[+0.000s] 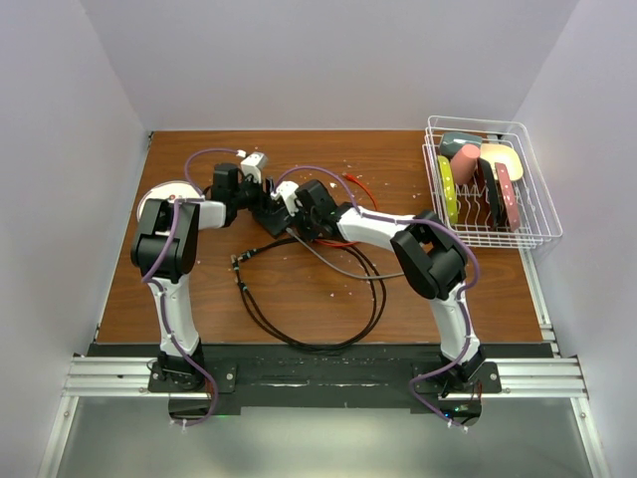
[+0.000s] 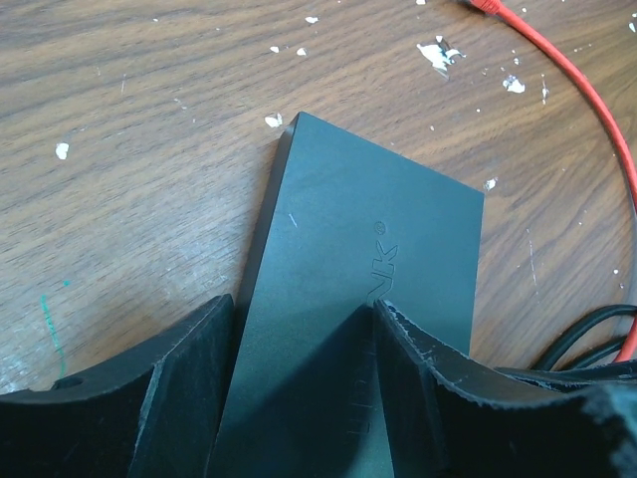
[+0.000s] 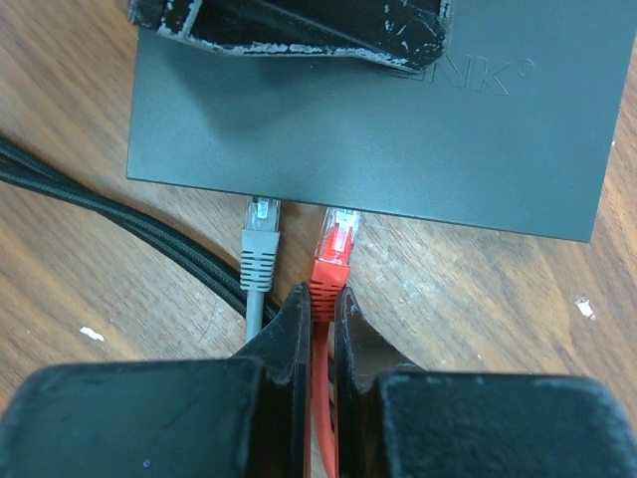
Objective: Insert the plug into the switch port
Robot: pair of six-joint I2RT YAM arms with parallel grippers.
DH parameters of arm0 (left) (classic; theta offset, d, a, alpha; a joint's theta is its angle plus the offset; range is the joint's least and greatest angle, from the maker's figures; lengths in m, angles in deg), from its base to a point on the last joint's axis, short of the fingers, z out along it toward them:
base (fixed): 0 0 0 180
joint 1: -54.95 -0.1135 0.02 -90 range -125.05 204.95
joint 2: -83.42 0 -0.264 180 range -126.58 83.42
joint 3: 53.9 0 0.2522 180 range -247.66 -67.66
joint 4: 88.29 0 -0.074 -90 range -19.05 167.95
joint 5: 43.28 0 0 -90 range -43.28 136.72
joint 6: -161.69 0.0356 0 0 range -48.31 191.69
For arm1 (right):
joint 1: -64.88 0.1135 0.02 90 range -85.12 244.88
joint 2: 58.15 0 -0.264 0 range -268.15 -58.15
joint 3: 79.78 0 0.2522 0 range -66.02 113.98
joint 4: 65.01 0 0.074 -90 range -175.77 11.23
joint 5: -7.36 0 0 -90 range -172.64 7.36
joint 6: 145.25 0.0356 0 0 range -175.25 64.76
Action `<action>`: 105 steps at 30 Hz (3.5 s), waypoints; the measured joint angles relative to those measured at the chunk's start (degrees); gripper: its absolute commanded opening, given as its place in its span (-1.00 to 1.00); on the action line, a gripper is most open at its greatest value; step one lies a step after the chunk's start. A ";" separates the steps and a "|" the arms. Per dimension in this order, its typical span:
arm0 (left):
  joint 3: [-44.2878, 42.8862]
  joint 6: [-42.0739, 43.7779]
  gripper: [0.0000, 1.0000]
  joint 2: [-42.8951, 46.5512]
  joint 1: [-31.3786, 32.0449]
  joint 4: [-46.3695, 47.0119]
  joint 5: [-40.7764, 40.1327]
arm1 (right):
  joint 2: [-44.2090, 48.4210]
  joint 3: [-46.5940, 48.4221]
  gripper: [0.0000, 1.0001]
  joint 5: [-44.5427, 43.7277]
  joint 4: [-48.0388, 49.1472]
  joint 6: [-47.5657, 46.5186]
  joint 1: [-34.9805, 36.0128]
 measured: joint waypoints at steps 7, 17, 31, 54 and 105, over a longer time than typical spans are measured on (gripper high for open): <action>0.92 -0.22 0.23 0.22 0.00 1.38 -0.28 | 0.00 -0.07 -1.00 -1.51 0.11 2.58 0.28; 4.94 -2.97 0.23 1.84 -1.05 5.29 -0.68 | 0.00 -0.17 -1.00 -2.67 -0.17 6.49 0.66; 7.58 -5.68 0.39 3.69 -1.05 5.95 1.03 | 2.56 -4.85 -1.00 -4.76 2.29 5.66 0.79; 10.84 -8.85 0.29 4.00 -1.31 13.09 3.56 | 3.15 -3.19 -1.00 2.73 -2.21 -0.92 1.01; 2.60 -5.18 -0.24 -0.66 -3.63 7.85 1.86 | -6.01 9.09 -1.00 -3.28 -3.34 2.89 1.18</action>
